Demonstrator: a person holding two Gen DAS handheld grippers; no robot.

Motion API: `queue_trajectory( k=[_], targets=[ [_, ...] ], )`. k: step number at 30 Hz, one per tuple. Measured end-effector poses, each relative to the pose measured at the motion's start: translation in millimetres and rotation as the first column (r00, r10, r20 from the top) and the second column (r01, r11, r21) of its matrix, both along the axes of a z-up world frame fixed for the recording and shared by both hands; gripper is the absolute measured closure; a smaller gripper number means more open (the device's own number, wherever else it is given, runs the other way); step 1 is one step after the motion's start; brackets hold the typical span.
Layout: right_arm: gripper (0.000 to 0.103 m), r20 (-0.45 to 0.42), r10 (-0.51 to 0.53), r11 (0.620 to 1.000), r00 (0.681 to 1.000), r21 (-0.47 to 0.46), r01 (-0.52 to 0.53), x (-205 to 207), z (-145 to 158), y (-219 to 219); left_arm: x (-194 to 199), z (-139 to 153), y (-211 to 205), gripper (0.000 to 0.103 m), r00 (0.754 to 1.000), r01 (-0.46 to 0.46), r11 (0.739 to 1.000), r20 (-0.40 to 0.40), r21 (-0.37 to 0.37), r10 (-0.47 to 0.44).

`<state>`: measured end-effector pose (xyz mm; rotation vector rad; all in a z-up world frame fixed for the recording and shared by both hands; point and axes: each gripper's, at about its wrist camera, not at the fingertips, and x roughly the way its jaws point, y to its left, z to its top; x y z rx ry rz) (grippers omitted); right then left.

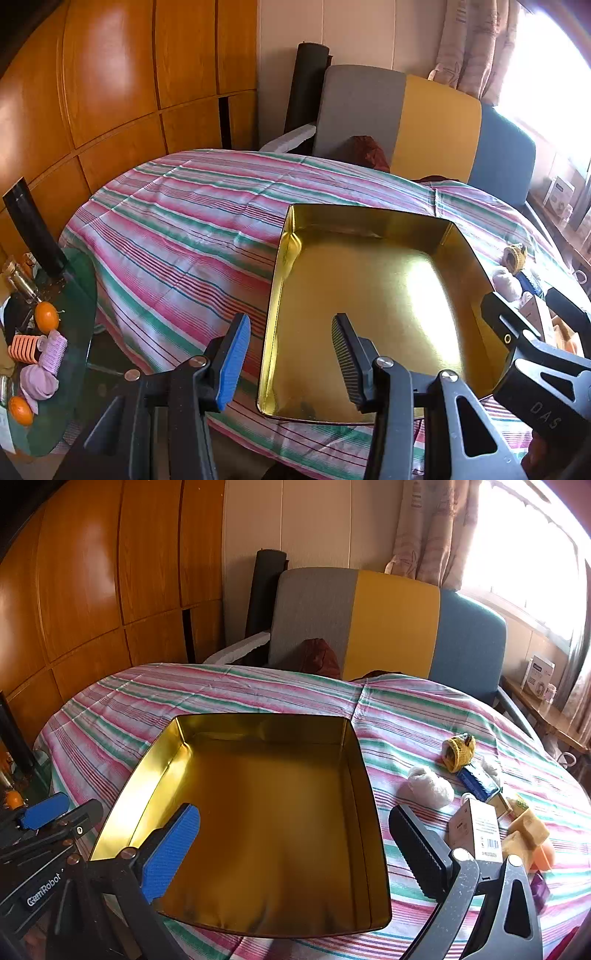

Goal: Organize objects
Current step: 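Move both tools from the gold tray toward the scattered items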

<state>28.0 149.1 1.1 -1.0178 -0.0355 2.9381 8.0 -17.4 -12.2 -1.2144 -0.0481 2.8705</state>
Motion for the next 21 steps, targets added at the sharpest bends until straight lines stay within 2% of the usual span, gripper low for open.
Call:
queue_trajectory(
  k=[9,16,21],
  targets=[
    [0.000,-0.012,-0.009,1.000,1.000,0.007,0.009,0.5,1.0,6.0,-2.3,-0.3,7.3,0.057,1.000,0.016,1.000,0.015,-0.002,-0.016],
    [0.000,-0.001,-0.024,1.000,1.000,0.006,0.024,1.0,-4.0,16.1,-4.5,-1.3,17.3,0.057,0.997,0.062,0.998,0.041,0.012,-0.063],
    [0.000,0.000,-0.032,0.999,0.999,-0.003,0.032,2.3,-5.6,26.8,-2.8,1.3,25.7,0.057,0.997,0.068,0.997,0.031,-0.028,-0.067]
  ],
)
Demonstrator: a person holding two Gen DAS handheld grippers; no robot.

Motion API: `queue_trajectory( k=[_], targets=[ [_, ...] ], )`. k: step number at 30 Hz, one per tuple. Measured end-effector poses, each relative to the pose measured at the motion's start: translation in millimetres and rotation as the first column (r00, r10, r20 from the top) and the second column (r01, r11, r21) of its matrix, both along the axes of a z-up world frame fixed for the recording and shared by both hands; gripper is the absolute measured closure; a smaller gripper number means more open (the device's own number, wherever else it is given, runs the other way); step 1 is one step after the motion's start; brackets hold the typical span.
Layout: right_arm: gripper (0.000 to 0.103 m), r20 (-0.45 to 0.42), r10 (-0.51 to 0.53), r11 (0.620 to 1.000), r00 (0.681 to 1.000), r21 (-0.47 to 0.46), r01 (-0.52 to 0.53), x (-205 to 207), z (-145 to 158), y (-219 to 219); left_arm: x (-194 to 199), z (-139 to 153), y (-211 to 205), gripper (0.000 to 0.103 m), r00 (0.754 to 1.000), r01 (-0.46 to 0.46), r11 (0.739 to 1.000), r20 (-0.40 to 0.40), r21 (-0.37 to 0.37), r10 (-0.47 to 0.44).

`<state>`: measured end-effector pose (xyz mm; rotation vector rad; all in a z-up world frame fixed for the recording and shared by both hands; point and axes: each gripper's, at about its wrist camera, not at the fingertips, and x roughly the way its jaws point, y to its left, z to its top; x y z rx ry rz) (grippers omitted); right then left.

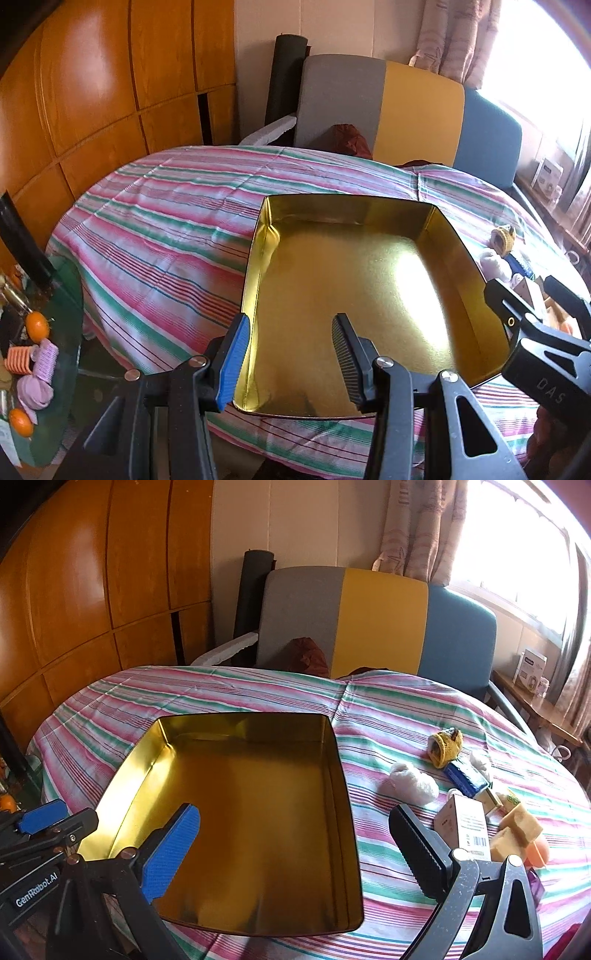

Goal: Organize objects
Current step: 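Move both tools from the gold tray toward the scattered items, then grasp the white box with the left tool while the right tool grasps the peach puff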

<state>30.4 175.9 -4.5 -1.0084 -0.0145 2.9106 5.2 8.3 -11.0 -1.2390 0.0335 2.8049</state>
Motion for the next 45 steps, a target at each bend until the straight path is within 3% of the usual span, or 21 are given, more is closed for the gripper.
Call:
queue_trajectory(
  k=[14,23,28,34,37,42,45],
  targets=[
    [0.000,-0.010,-0.025,1.000,1.000,-0.015,0.025,4.0,2.0,23.1,2.7,10.4,16.6,0.057,0.998,0.044,0.997,-0.040,-0.061,-0.047],
    [0.000,-0.030,-0.086,0.996,0.996,-0.007,0.086,9.0,13.0,61.9,6.4,17.2,36.0,0.057,0.986,0.156,0.988,-0.049,-0.005,-0.156],
    [0.000,-0.027,-0.157,0.987,0.987,-0.026,0.157,14.6,20.9,113.1,4.3,17.4,58.9,0.056,0.969,0.243,0.970,-0.043,0.009,-0.243],
    [0.000,-0.002,-0.315,0.948,0.949,-0.057,0.314,25.7,25.5,206.7,4.3,19.7,100.1,0.051,0.914,0.405,0.913,-0.013,0.052,-0.405],
    [0.000,0.024,-0.379,0.923,0.925,-0.066,0.380,32.7,19.7,254.3,7.0,25.3,128.8,0.045,0.874,0.485,0.870,-0.017,0.091,-0.486],
    [0.000,0.042,-0.440,0.889,0.897,-0.121,0.442,47.9,4.6,312.9,4.6,25.2,196.7,0.043,0.791,0.606,0.788,0.020,0.105,-0.611],
    [0.000,0.039,-0.487,0.849,0.873,-0.212,0.483,58.9,-6.1,341.0,1.6,17.4,239.2,0.036,0.753,0.648,0.754,0.060,0.109,-0.656]
  ],
)
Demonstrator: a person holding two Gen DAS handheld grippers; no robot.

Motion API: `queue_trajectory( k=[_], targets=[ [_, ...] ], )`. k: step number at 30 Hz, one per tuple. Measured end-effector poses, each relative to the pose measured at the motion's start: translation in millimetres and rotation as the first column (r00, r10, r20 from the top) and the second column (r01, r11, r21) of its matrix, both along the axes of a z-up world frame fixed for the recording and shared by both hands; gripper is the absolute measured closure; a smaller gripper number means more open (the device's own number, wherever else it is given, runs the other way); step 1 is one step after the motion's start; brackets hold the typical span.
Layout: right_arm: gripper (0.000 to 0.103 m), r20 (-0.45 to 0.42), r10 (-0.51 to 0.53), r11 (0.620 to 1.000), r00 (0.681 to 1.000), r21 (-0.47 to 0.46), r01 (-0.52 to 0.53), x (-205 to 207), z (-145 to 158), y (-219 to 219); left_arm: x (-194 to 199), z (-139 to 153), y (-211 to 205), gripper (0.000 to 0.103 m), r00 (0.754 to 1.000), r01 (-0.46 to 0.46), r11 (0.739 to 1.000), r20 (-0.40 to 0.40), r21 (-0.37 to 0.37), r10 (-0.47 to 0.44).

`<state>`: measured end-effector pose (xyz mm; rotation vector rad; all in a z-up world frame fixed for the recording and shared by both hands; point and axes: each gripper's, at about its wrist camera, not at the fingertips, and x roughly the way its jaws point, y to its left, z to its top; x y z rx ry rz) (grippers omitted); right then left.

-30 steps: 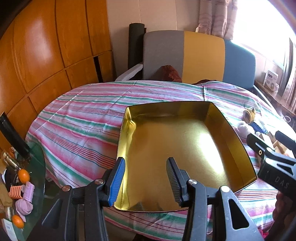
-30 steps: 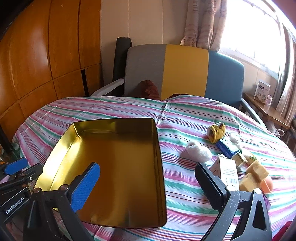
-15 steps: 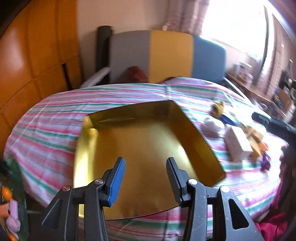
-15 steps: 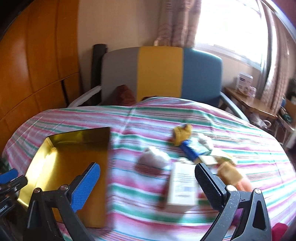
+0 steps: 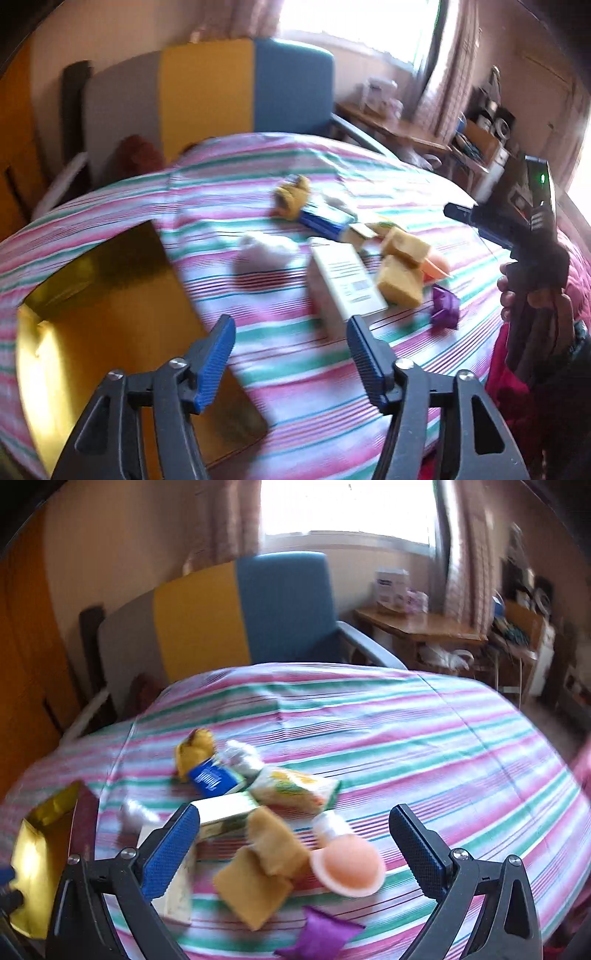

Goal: Organize objects
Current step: 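Grasp the white box with the left tool while the right tool grasps the peach puff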

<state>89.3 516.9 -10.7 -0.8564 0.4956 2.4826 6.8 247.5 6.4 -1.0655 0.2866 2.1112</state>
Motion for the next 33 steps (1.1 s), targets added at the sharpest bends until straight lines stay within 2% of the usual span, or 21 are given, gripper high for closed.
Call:
queue_trajectory(
  k=[2,4,6,12,14,15,16,21,26,30,33],
  targets=[
    [0.000,0.004,-0.052,0.995,0.999,-0.080,0.052,3.8,-5.1,17.5,-4.4,-10.2,29.9,0.029,1.000,0.020,0.999,0.019,-0.026,-0.019],
    [0.000,-0.034,-0.068,0.986,0.997,-0.156,0.062,10.0,-3.9,29.1,-8.8,-20.6,52.4,0.027,0.998,0.036,0.998,0.043,-0.052,-0.034],
    [0.000,-0.040,-0.086,0.979,0.995,-0.188,0.077,13.7,-3.8,34.7,-15.0,-33.6,72.4,0.022,0.995,0.043,0.996,0.088,-0.074,-0.036],
    [0.000,-0.087,-0.145,0.961,0.986,-0.249,0.119,25.9,0.0,51.0,-31.3,-61.7,104.9,0.021,0.992,0.033,0.988,0.127,-0.150,-0.014],
    [0.000,-0.090,-0.153,0.955,0.984,-0.269,0.123,27.0,-0.7,55.4,-35.4,-68.2,108.5,0.024,0.992,0.033,0.986,0.129,-0.160,-0.013],
    [0.000,-0.090,-0.156,0.953,0.984,-0.275,0.126,27.9,-0.9,57.1,-36.5,-70.3,109.5,0.041,0.991,0.040,0.988,0.135,-0.151,-0.020],
    [0.000,-0.092,-0.155,0.951,0.984,-0.282,0.124,28.5,-1.1,58.5,-36.8,-71.3,108.7,0.050,0.989,0.044,0.989,0.144,-0.140,-0.024],
    [0.000,-0.079,-0.110,0.966,0.991,-0.242,0.088,22.4,0.2,54.0,-22.6,-59.9,92.4,0.053,0.995,0.054,0.993,0.092,-0.107,-0.045],
    [0.004,0.004,-0.080,0.975,0.997,-0.205,0.079,11.4,-9.1,49.0,-12.0,-43.2,66.2,0.053,0.995,0.058,0.997,0.086,-0.055,-0.053],
    [0.025,0.130,-0.135,0.972,0.982,-0.177,0.156,10.4,-27.0,58.5,-5.8,-37.5,49.0,0.053,0.995,0.053,0.998,0.086,-0.027,-0.051],
    [0.032,0.203,-0.143,0.964,0.969,-0.194,0.183,10.1,-40.2,66.3,-1.2,-33.6,37.5,0.053,0.995,0.053,0.999,0.091,-0.012,-0.052]
  ],
)
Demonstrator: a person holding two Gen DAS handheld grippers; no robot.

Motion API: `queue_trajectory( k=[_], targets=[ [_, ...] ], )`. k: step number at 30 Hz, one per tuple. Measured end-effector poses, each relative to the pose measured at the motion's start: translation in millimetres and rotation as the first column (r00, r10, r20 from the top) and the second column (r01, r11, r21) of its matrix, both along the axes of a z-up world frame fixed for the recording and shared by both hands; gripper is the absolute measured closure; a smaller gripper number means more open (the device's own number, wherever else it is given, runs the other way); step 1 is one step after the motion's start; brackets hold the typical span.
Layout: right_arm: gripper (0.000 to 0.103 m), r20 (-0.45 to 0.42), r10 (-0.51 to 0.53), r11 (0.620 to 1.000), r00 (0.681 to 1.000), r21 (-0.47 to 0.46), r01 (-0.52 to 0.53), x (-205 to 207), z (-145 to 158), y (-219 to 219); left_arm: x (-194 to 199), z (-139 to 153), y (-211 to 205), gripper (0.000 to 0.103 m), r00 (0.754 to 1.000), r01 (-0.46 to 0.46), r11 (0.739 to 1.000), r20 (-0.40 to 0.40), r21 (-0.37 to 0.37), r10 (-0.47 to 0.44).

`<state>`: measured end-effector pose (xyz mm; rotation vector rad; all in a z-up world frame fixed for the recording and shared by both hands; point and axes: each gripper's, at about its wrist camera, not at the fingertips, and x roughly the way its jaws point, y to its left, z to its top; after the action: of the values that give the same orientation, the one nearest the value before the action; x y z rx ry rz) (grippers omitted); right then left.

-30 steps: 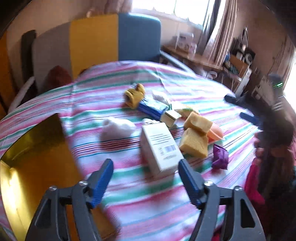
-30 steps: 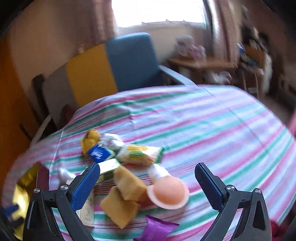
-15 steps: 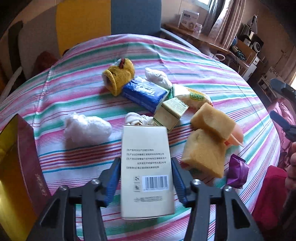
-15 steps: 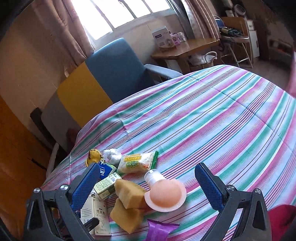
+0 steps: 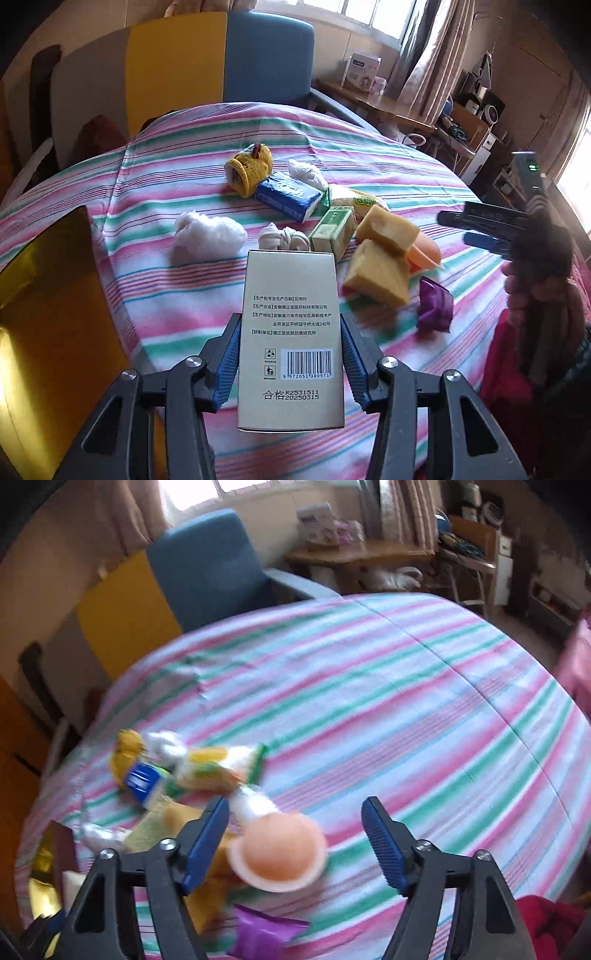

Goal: Organize objects
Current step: 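Grasp the white box with the left tool while the right tool grasps the peach puff, then lower the white box into the gold tray and open the left tool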

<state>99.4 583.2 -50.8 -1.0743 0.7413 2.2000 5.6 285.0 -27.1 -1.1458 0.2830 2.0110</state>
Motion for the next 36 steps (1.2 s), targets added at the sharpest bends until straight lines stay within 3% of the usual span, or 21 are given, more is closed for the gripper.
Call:
queue_trajectory(
  k=[3,8,12,14,15,17,22,25,28,31,36],
  targets=[
    [0.032,0.010,0.049,0.998,0.999,-0.036,-0.048,-5.1,-6.9,-1.7,5.1,5.2,-11.3,0.053,1.000,-0.002,1.000,-0.010,0.014,0.002],
    [0.032,0.096,0.072,0.996,0.993,-0.056,-0.067,-17.3,-25.5,-2.8,6.1,12.3,-30.9,0.053,1.000,-0.024,0.999,0.006,0.044,0.023],
    [0.028,0.099,0.111,0.987,0.989,-0.125,-0.099,-21.2,-39.3,-2.2,3.7,15.2,-50.2,0.053,0.998,-0.055,0.996,0.024,0.068,0.053],
    [0.033,0.104,0.128,0.980,0.986,-0.166,-0.110,-22.8,-47.0,-3.9,1.8,18.8,-63.2,0.052,0.997,-0.072,0.993,0.039,0.095,0.068],
    [0.040,0.093,0.139,0.978,0.986,-0.168,-0.122,-22.9,-46.7,-5.3,0.9,20.8,-68.8,0.052,0.996,-0.077,0.991,0.050,0.109,0.072],
    [0.049,0.113,0.156,0.981,0.981,-0.130,-0.141,-23.6,-44.8,-11.0,0.0,26.2,-83.8,0.052,0.994,-0.097,0.985,0.071,0.140,0.088],
    [0.054,0.132,0.138,0.989,0.982,-0.071,-0.129,-20.3,-41.0,-14.1,-4.4,49.9,-123.0,0.052,0.986,-0.169,0.964,0.053,0.205,0.161],
    [0.054,0.124,0.112,0.993,0.986,-0.035,-0.109,-17.2,-34.3,-10.8,-18.8,59.1,-158.8,0.052,0.964,-0.262,0.943,0.022,0.207,0.263],
    [0.054,0.104,0.081,0.996,0.991,0.016,-0.083,-13.8,-24.4,-9.4,-42.2,57.8,-201.4,0.052,0.922,-0.381,0.909,-0.009,0.169,0.388],
    [0.054,0.078,0.066,0.997,0.995,0.041,-0.069,-14.7,-17.6,-9.6,-73.7,44.2,-235.0,0.052,0.877,-0.473,0.877,-0.057,0.078,0.478],
    [0.054,0.047,0.078,0.994,0.996,0.079,-0.082,-16.3,-8.5,-16.9,-126.2,6.7,-269.4,0.052,0.839,-0.544,0.839,-0.024,-0.005,0.544]
  ],
)
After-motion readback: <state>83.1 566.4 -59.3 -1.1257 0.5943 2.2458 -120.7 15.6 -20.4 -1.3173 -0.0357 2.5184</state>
